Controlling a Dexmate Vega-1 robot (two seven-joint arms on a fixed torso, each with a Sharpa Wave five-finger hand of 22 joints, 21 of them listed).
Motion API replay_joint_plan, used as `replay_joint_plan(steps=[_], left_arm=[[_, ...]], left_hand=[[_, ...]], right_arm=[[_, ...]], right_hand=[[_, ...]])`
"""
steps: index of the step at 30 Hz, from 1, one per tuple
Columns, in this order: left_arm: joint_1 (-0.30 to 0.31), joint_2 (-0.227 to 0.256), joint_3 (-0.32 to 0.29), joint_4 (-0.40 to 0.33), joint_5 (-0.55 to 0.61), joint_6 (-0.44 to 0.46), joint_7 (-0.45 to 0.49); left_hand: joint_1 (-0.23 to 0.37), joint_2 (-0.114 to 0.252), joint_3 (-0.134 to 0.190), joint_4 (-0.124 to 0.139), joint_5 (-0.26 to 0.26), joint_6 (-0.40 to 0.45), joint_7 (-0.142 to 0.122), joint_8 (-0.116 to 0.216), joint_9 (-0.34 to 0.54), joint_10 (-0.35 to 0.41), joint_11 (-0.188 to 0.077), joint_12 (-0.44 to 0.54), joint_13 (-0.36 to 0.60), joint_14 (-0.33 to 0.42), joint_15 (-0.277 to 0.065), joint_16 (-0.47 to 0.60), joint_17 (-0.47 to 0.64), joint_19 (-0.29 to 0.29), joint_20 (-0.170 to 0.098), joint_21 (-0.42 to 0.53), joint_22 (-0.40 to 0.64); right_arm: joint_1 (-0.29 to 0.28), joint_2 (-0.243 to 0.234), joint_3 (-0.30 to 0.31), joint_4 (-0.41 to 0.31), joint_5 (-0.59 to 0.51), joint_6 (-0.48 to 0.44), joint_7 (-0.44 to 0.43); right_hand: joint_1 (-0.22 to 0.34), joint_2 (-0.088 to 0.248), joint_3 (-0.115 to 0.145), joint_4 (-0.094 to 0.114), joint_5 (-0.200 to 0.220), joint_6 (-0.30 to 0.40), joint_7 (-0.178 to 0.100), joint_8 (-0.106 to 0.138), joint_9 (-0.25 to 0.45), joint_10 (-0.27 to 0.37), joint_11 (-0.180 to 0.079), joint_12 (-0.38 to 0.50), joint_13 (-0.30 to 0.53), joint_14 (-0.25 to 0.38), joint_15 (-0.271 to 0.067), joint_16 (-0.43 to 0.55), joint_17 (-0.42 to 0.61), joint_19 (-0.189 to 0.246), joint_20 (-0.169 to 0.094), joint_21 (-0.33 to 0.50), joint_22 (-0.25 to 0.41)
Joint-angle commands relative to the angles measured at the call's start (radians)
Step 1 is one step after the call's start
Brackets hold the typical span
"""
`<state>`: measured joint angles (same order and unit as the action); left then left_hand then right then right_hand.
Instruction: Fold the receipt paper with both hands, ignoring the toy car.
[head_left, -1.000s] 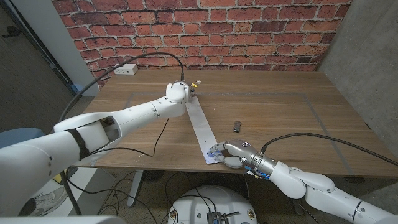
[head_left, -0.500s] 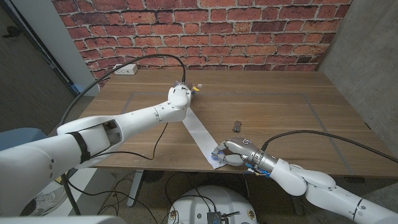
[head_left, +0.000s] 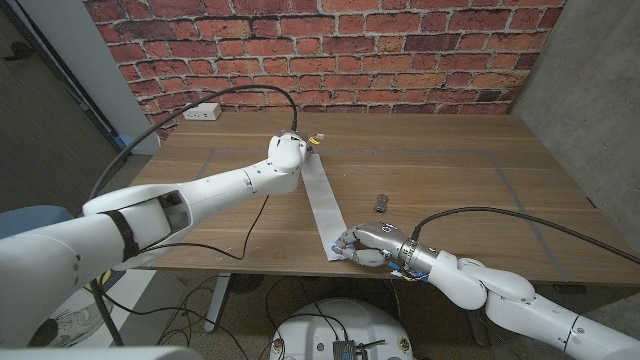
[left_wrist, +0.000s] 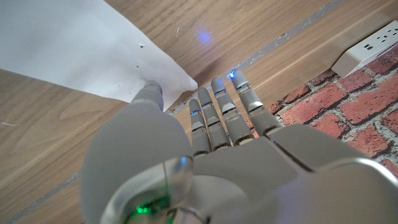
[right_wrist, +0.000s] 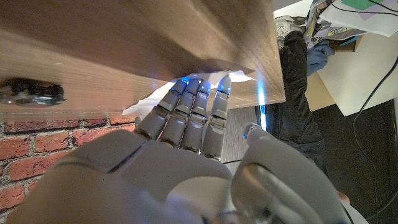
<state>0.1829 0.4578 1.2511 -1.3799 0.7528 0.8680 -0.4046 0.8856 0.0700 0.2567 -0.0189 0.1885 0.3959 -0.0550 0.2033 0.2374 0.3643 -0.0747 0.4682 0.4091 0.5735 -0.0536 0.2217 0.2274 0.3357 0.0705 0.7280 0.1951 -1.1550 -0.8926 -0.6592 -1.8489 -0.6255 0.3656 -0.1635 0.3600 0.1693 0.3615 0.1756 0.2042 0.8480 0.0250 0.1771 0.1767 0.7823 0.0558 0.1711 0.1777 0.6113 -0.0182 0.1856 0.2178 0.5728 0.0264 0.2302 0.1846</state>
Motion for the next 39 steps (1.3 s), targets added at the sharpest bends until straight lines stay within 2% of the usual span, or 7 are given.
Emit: replay_joint_plan(steps=[1,8,14,19,30,35,39], left_arm=[[-0.018,0.004,0.017,-0.012,0.019,0.031,-0.054],[-0.02,-0.037,0.027,0.063,0.009,-0.011,-0.005],[-0.025,-0.078,0.035,0.129,0.001,-0.054,0.038],[-0.038,-0.109,0.038,0.174,-0.021,-0.098,0.046],[-0.055,-0.161,0.111,0.242,0.016,-0.09,0.033],[-0.029,-0.136,0.108,0.205,0.038,-0.09,0.103],[0.032,-0.089,0.063,0.14,0.053,-0.108,0.267]], left_hand=[[0.016,-0.004,0.008,-0.017,0.005,-0.001,0.006,0.0,-0.005,0.015,0.0,-0.011,-0.008,-0.034,-0.002,-0.013,-0.009,0.016,0.004,0.007,0.0],[0.035,0.009,0.026,-0.039,0.008,-0.014,0.015,-0.002,-0.011,0.009,0.017,-0.03,-0.021,-0.048,0.004,-0.017,-0.022,0.036,0.008,0.014,-0.002],[0.017,0.004,0.025,-0.049,0.004,-0.039,0.003,-0.007,-0.018,-0.024,0.015,-0.068,-0.036,-0.139,0.033,-0.038,-0.032,-0.014,0.017,-0.009,-0.005],[0.007,-0.001,0.023,-0.052,0.001,-0.028,0.005,0.0,-0.021,0.012,0.01,-0.065,-0.043,-0.112,0.022,-0.022,-0.036,-0.002,0.02,-0.006,-0.006],[0.003,-0.014,0.038,-0.104,-0.004,0.104,0.002,0.04,-0.035,0.394,-0.031,-0.025,-0.126,-0.016,0.006,-0.002,-0.055,-0.028,0.023,-0.027,-0.005],[0.128,0.042,0.113,-0.159,0.011,0.242,0.015,0.079,-0.037,0.601,-0.069,0.001,-0.152,0.048,-0.066,0.002,-0.054,-0.019,0.014,-0.023,-0.004],[0.245,0.067,0.17,-0.173,0.024,0.314,0.014,0.09,-0.035,0.632,-0.092,0.016,-0.124,0.114,-0.118,0.016,-0.05,-0.013,0.016,-0.013,-0.003]], right_arm=[[0.028,-0.002,-0.032,0.002,-0.055,-0.122,0.084],[0.035,-0.003,-0.037,0.01,-0.043,-0.116,0.076],[0.042,-0.005,-0.042,0.021,-0.031,-0.105,0.077],[0.046,-0.003,-0.039,0.036,-0.012,-0.09,0.064],[0.055,-0.002,-0.034,0.065,0.016,-0.054,0.044],[0.063,0.0,-0.036,0.073,0.016,-0.047,0.049],[0.069,0.002,-0.039,0.077,0.014,-0.042,0.053]], right_hand=[[-0.015,0.004,-0.003,0.0,0.011,0.016,-0.006,0.01,0.002,0.013,0.003,0.018,0.006,0.01,-0.005,0.012,0.0,0.004,0.002,0.007,0.004],[-0.02,0.006,0.002,-0.006,0.015,0.03,-0.004,0.015,0.002,0.033,0.01,0.024,0.006,0.021,-0.008,0.016,-0.003,0.018,0.003,0.011,0.003],[-0.016,0.007,0.011,-0.013,0.019,0.037,-0.005,0.017,0.001,0.039,0.009,0.025,0.005,0.034,-0.01,0.02,-0.007,0.024,0.002,0.013,0.002],[-0.009,0.009,0.019,-0.02,0.022,0.038,-0.004,0.016,0.001,0.041,0.008,0.024,0.005,0.038,-0.012,0.019,-0.011,0.027,-0.001,0.013,0.002],[-0.001,0.01,0.033,-0.028,0.025,0.039,-0.004,0.016,0.001,0.044,0.008,0.024,0.005,0.044,-0.01,0.02,-0.014,0.039,0.0,0.016,0.001],[0.002,0.01,0.037,-0.03,0.026,0.041,-0.005,0.016,0.001,0.045,0.01,0.023,0.005,0.047,-0.011,0.02,-0.016,0.04,0.001,0.016,0.001],[0.011,0.009,0.047,-0.038,0.028,0.041,-0.006,0.016,0.001,0.044,0.009,0.022,0.004,0.048,-0.011,0.018,-0.019,0.042,0.001,0.015,0.001]])
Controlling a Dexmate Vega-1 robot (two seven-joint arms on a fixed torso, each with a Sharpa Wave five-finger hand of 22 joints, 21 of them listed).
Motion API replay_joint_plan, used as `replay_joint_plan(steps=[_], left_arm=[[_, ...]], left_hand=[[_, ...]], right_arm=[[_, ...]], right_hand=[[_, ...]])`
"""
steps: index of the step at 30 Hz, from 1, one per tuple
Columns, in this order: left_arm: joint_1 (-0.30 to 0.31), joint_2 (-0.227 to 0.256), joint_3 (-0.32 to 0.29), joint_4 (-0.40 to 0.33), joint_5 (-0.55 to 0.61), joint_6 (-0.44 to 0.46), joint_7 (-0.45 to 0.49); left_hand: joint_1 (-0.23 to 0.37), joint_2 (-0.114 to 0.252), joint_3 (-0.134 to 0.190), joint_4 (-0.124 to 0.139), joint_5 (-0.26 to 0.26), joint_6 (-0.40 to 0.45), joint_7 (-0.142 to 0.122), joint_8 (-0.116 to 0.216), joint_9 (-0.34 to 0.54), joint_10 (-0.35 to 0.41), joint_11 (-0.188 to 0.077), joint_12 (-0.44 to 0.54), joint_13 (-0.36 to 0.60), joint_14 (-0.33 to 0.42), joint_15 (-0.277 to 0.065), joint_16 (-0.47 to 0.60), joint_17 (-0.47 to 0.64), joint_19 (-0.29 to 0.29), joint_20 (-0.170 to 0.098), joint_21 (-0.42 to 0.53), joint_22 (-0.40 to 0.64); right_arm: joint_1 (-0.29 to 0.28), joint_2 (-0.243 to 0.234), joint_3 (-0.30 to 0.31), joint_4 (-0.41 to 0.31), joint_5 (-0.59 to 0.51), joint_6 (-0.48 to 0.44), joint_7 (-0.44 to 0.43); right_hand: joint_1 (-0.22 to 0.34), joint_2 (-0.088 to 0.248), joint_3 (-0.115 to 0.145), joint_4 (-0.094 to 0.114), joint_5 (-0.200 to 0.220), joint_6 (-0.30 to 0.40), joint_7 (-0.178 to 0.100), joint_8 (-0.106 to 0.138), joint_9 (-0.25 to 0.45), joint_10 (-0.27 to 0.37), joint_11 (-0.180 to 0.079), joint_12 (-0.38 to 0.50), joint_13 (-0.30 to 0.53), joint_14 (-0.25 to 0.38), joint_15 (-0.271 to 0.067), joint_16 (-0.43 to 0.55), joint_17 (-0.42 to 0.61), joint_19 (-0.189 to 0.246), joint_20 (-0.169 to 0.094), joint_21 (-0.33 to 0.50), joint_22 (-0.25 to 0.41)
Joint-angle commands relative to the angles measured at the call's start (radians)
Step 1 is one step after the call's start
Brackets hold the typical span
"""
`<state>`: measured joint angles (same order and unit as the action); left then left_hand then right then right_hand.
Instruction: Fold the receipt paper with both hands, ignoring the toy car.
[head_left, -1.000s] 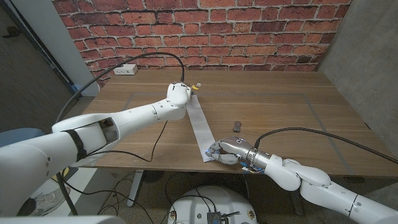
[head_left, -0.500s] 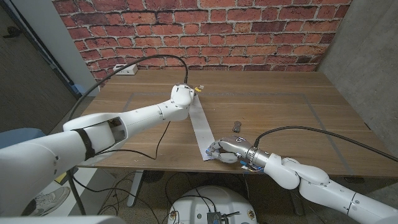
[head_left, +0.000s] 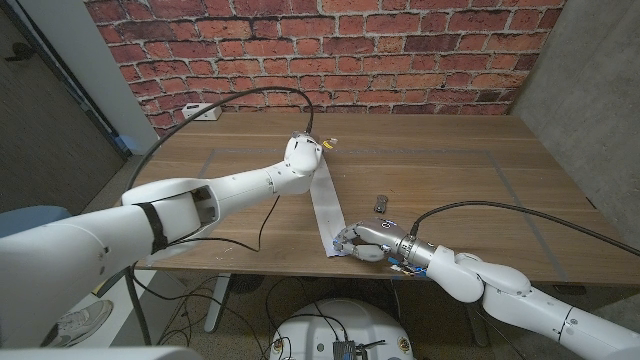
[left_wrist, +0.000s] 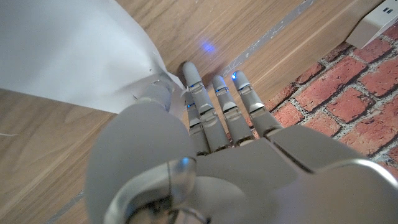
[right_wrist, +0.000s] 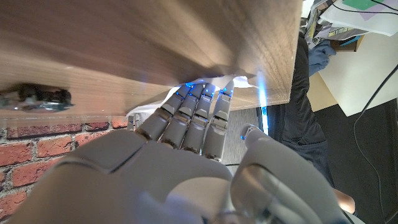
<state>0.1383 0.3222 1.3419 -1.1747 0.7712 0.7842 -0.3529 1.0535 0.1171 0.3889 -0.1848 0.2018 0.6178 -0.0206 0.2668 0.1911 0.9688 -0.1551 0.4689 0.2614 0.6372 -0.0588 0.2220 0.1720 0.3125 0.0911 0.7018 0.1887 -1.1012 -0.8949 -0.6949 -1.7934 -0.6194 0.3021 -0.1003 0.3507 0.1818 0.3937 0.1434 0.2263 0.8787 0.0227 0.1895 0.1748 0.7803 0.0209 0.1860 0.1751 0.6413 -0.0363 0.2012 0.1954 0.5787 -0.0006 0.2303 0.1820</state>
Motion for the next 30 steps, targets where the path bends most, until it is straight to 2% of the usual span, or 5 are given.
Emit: replay_joint_plan(steps=[1,7,15,22,30], left_arm=[[0.098,0.06,-0.046,-0.08,0.036,-0.041,0.28],[0.178,0.135,-0.094,-0.142,0.097,-0.16,0.576],[0.228,0.211,-0.135,-0.198,0.18,-0.317,0.746],[0.264,0.252,-0.177,-0.222,0.274,-0.404,0.896],[0.287,0.321,-0.217,-0.281,0.36,-0.524,0.969]], left_hand=[[0.083,0.021,0.039,-0.005,0.01,0.097,-0.022,0.026,0.012,0.027,-0.011,0.018,0.027,0.062,-0.119,0.02,0.008,0.011,-0.005,0.014,0.004],[0.101,0.016,0.036,0.001,0.007,0.122,-0.041,0.027,0.013,0.024,-0.023,0.028,0.041,0.102,-0.151,0.035,0.014,0.008,-0.009,0.016,0.004],[0.111,0.006,0.026,0.006,0.004,0.178,-0.051,0.04,0.015,0.033,-0.033,0.041,0.054,0.127,-0.162,0.045,0.021,0.005,-0.029,0.019,0.004],[0.119,0.001,0.02,0.008,0.003,0.198,-0.063,0.042,0.016,0.044,-0.04,0.048,0.059,0.139,-0.17,0.053,0.027,0.004,-0.046,0.02,0.004],[0.128,0.0,0.014,0.01,0.003,0.211,-0.072,0.042,0.017,0.047,-0.044,0.051,0.064,0.147,-0.176,0.06,0.034,0.005,-0.058,0.023,0.003]], right_arm=[[0.016,0.005,-0.004,0.023,0.005,0.023,-0.011],[0.023,0.009,-0.007,0.028,0.008,0.027,-0.003],[0.032,0.011,-0.01,0.03,0.008,0.026,0.011],[0.038,0.012,-0.012,0.026,0.006,0.023,0.023],[0.04,0.013,-0.01,0.014,0.011,0.008,0.04]], right_hand=[[0.023,-0.004,0.017,-0.007,0.006,0.011,-0.004,0.003,0.003,0.048,0.04,0.008,0.007,0.017,0.007,0.001,0.003,0.036,0.028,0.015,0.003],[0.026,-0.006,0.022,-0.01,0.007,0.009,-0.001,0.002,0.003,0.046,0.044,0.006,0.007,0.018,0.007,0.001,0.002,0.037,0.028,0.014,0.003],[0.027,-0.007,0.026,-0.01,0.007,0.007,-0.001,0.001,0.003,0.044,0.041,0.004,0.007,0.016,0.008,0.0,0.002,0.037,0.028,0.013,0.003],[0.028,-0.009,0.029,-0.01,0.006,0.009,-0.003,0.001,0.003,0.046,0.042,0.005,0.007,0.018,0.007,0.0,0.002,0.037,0.028,0.013,0.003],[0.027,-0.01,0.033,-0.01,0.006,0.008,-0.001,0.001,0.003,0.046,0.042,0.005,0.007,0.019,0.008,0.0,0.002,0.038,0.027,0.012,0.003]])
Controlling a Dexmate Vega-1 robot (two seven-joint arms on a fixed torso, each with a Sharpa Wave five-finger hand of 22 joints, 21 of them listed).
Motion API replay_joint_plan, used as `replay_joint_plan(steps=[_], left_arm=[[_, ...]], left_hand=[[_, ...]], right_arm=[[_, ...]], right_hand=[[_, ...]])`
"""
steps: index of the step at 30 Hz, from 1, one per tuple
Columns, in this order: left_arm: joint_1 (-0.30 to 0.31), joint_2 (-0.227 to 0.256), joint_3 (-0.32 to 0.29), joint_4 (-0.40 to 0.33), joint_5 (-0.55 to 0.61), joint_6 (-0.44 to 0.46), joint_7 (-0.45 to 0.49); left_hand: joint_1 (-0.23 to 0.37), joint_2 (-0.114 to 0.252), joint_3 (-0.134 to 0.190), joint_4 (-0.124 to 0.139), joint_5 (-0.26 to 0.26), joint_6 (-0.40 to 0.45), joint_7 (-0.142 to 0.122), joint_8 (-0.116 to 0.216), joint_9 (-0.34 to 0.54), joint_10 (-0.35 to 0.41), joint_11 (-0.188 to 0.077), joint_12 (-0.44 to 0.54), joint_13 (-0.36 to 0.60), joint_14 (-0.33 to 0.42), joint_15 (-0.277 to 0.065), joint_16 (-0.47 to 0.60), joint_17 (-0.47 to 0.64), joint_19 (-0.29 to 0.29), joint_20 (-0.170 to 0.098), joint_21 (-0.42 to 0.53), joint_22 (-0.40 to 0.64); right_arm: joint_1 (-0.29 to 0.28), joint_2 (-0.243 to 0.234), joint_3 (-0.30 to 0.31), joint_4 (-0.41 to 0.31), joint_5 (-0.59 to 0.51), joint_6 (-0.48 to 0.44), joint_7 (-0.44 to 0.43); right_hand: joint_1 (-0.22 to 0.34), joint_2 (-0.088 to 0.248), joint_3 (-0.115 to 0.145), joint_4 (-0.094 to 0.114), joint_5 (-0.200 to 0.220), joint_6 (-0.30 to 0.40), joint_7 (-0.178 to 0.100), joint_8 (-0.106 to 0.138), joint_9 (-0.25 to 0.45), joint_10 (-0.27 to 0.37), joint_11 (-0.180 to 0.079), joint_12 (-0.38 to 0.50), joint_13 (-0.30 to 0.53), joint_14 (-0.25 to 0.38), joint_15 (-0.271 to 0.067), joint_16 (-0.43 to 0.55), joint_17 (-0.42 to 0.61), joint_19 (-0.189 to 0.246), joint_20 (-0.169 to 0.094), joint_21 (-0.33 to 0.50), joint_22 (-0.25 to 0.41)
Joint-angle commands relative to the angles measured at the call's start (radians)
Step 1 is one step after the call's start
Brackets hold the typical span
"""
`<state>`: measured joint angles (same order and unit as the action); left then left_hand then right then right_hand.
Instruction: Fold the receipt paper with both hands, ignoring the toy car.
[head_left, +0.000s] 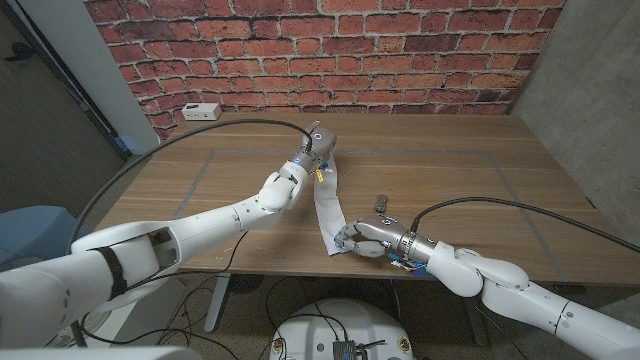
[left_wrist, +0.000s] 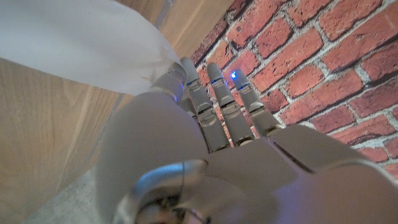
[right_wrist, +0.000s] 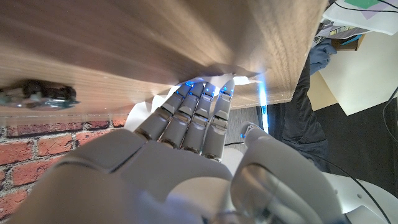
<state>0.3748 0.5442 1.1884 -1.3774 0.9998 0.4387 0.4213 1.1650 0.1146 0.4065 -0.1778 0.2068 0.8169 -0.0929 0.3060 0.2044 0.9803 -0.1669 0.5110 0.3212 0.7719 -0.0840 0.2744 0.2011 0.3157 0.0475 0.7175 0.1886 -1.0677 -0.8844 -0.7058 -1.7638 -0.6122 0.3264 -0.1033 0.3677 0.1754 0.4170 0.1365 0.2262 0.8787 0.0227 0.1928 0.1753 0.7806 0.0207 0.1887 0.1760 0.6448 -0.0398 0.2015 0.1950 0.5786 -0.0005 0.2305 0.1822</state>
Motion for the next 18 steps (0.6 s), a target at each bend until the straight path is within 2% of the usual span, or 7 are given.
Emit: replay_joint_plan(steps=[1,7,18], left_arm=[[0.053,0.109,-0.068,-0.091,0.142,-0.193,0.187],[0.082,0.174,-0.095,-0.149,0.21,-0.288,0.227],[0.177,0.245,-0.171,-0.244,0.306,-0.332,0.282]], left_hand=[[0.018,0.002,-0.005,0.002,-0.003,0.014,-0.002,0.003,0.004,0.037,-0.033,0.009,0.005,0.014,-0.152,0.009,0.006,0.003,-0.019,0.008,0.003],[0.025,0.001,-0.009,0.002,-0.002,0.019,-0.003,0.002,0.005,0.041,-0.033,0.012,0.008,0.023,-0.154,0.015,0.011,0.006,-0.032,0.01,0.003],[0.038,-0.004,-0.018,0.003,-0.002,0.014,-0.011,-0.008,0.005,0.046,-0.033,0.015,0.014,0.032,-0.157,0.021,0.016,0.006,-0.049,0.013,0.003]], right_arm=[[0.006,0.003,0.001,-0.018,0.006,-0.021,0.046],[0.002,0.002,0.003,-0.029,0.006,-0.042,0.055],[0.013,0.012,-0.01,-0.045,-0.007,-0.072,0.081]], right_hand=[[0.01,-0.004,0.01,-0.003,0.006,0.008,-0.002,-0.003,0.002,0.046,0.042,0.002,0.006,0.015,0.012,0.0,0.003,0.038,0.027,0.012,0.003],[0.01,-0.004,0.012,-0.002,0.005,0.006,-0.002,-0.004,0.002,0.043,0.04,0.0,0.006,0.013,0.012,-0.001,0.003,0.04,0.026,0.012,0.003],[0.009,-0.007,0.016,-0.002,0.005,0.003,-0.007,-0.005,0.003,0.04,0.036,-0.001,0.006,0.012,0.013,-0.001,0.003,0.043,0.027,0.011,0.003]])
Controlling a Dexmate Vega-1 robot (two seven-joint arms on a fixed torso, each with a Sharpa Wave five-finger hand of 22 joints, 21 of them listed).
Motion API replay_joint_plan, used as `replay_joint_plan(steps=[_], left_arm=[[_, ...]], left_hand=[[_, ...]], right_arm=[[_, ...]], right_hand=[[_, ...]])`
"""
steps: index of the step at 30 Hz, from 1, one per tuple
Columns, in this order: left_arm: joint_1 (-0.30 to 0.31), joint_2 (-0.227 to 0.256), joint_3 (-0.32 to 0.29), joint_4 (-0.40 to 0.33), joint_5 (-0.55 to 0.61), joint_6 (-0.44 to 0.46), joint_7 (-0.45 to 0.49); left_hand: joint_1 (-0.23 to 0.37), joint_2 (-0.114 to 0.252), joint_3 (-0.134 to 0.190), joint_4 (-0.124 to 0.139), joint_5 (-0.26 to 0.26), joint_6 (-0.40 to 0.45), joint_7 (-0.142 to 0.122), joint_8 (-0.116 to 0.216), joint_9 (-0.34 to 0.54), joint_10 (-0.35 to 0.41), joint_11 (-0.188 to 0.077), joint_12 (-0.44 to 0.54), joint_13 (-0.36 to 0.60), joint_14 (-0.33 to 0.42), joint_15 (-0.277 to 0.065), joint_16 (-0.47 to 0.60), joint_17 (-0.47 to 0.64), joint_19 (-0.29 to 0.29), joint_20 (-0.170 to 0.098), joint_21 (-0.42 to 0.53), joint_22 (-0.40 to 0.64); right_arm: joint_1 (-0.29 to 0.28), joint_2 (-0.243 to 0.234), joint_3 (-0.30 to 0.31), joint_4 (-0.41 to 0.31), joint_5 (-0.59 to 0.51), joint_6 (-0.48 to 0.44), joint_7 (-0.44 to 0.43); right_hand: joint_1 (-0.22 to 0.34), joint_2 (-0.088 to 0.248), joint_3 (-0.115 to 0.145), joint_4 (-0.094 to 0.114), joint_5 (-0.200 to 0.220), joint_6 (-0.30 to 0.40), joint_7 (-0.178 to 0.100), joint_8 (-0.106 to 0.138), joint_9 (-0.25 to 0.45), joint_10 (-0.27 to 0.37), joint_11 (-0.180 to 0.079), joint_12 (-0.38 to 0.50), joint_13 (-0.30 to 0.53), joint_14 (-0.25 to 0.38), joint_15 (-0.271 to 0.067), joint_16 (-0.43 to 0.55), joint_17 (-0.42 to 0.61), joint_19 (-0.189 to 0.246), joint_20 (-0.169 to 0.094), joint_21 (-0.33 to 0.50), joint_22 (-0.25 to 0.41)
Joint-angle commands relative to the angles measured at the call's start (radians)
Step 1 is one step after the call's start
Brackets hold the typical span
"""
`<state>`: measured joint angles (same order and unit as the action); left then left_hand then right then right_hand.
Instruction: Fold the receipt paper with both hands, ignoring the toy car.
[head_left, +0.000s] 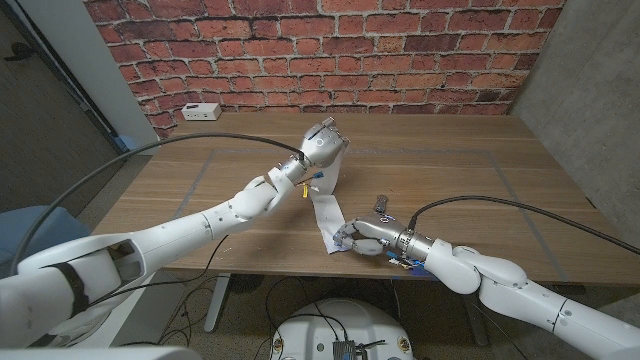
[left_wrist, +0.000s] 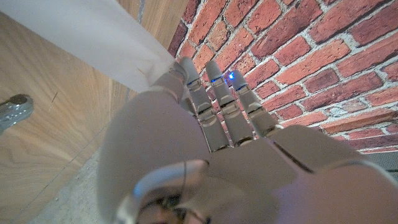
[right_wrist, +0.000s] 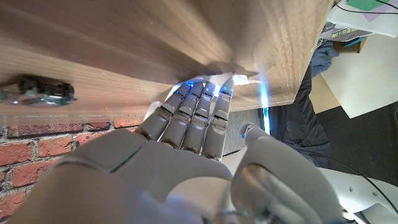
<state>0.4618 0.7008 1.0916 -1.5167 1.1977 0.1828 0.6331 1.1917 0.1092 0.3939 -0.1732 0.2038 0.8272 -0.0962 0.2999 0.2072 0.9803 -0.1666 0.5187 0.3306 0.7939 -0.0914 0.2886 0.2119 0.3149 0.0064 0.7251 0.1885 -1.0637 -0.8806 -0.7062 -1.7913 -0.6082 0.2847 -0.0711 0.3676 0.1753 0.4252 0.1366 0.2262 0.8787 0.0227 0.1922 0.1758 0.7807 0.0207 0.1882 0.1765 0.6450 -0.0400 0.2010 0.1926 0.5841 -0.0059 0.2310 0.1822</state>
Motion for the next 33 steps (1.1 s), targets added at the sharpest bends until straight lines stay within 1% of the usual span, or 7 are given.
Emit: replay_joint_plan(steps=[1,12,16,20,26,32,33], left_arm=[[0.098,0.094,-0.079,-0.113,0.124,-0.073,0.071],[0.156,0.128,-0.122,-0.139,0.275,-0.022,0.153],[0.165,0.125,-0.136,-0.128,0.304,0.004,0.186],[0.168,0.096,-0.151,-0.081,0.279,0.02,0.265],[0.158,0.046,-0.142,0.003,0.212,-0.009,0.424],[0.158,0.079,-0.135,-0.019,0.162,-0.08,0.445],[0.161,0.087,-0.136,-0.026,0.157,-0.087,0.445]], left_hand=[[0.012,0.002,-0.006,-0.002,0.001,0.002,-0.009,-0.003,0.003,0.046,-0.034,0.007,0.006,0.012,-0.149,0.008,0.005,0.007,-0.009,0.006,0.003],[0.02,-0.004,-0.018,0.001,0.002,-0.009,-0.023,-0.016,0.003,0.047,-0.033,0.011,0.013,0.024,-0.15,0.015,0.011,0.0,-0.016,0.006,0.003],[0.043,-0.021,-0.034,-0.004,0.001,-0.03,-0.053,-0.035,0.004,0.016,-0.038,0.015,0.033,0.018,-0.15,0.018,0.024,-0.009,-0.028,0.007,0.004],[0.061,-0.018,-0.043,-0.001,0.002,-0.022,-0.064,-0.038,0.005,-0.007,-0.037,0.021,0.05,0.027,-0.15,0.031,0.04,-0.015,-0.035,0.009,0.005],[0.073,-0.022,-0.074,0.007,0.003,0.009,-0.056,-0.037,0.007,0.01,-0.037,0.056,0.086,0.078,-0.149,0.081,0.086,-0.009,-0.045,0.02,0.007],[0.077,-0.03,-0.087,0.007,0.003,0.0,-0.054,-0.046,0.008,0.012,-0.037,0.07,0.102,0.093,-0.15,0.099,0.106,-0.005,-0.046,0.026,0.009],[0.078,-0.031,-0.089,0.007,0.003,-0.005,-0.055,-0.05,0.008,0.011,-0.036,0.072,0.104,0.093,-0.15,0.1,0.11,-0.004,-0.047,0.028,0.009]], right_arm=[[0.01,0.009,-0.011,-0.021,-0.013,-0.034,0.054],[0.029,0.018,-0.031,-0.048,-0.049,-0.073,0.097],[0.035,0.022,-0.035,-0.055,-0.056,-0.083,0.105],[0.036,0.024,-0.038,-0.06,-0.061,-0.091,0.106],[0.037,0.024,-0.04,-0.072,-0.069,-0.107,0.112],[0.043,0.024,-0.045,-0.078,-0.081,-0.123,0.126],[0.045,0.025,-0.047,-0.079,-0.085,-0.126,0.13]], right_hand=[[0.008,-0.007,0.008,-0.002,0.005,0.003,-0.007,-0.004,0.002,0.039,0.035,0.0,0.006,0.012,0.013,-0.001,0.006,0.037,0.032,0.011,0.003],[0.008,-0.009,0.012,-0.002,0.004,-0.005,-0.01,-0.006,0.002,0.031,0.037,-0.003,0.006,0.009,0.014,-0.002,0.006,0.038,0.032,0.009,0.003],[0.007,-0.01,0.013,-0.002,0.003,-0.006,-0.012,-0.006,0.002,0.03,0.035,-0.002,0.006,0.009,0.014,-0.002,0.006,0.037,0.033,0.008,0.003],[0.005,-0.012,0.014,-0.002,0.002,-0.005,-0.011,-0.005,0.003,0.029,0.032,-0.002,0.006,0.009,0.012,-0.002,0.006,0.037,0.033,0.008,0.003],[0.004,-0.013,0.014,-0.001,0.002,-0.006,-0.01,-0.005,0.003,0.028,0.035,-0.002,0.006,0.008,0.013,-0.002,0.006,0.036,0.034,0.007,0.003],[0.003,-0.013,0.016,-0.001,0.002,-0.006,-0.012,-0.005,0.003,0.026,0.035,-0.002,0.006,0.009,0.012,-0.001,0.006,0.037,0.035,0.007,0.003],[0.002,-0.014,0.016,-0.001,0.001,-0.007,-0.013,-0.005,0.003,0.019,0.027,-0.005,0.006,0.009,0.013,-0.001,0.006,0.037,0.035,0.006,0.003]])
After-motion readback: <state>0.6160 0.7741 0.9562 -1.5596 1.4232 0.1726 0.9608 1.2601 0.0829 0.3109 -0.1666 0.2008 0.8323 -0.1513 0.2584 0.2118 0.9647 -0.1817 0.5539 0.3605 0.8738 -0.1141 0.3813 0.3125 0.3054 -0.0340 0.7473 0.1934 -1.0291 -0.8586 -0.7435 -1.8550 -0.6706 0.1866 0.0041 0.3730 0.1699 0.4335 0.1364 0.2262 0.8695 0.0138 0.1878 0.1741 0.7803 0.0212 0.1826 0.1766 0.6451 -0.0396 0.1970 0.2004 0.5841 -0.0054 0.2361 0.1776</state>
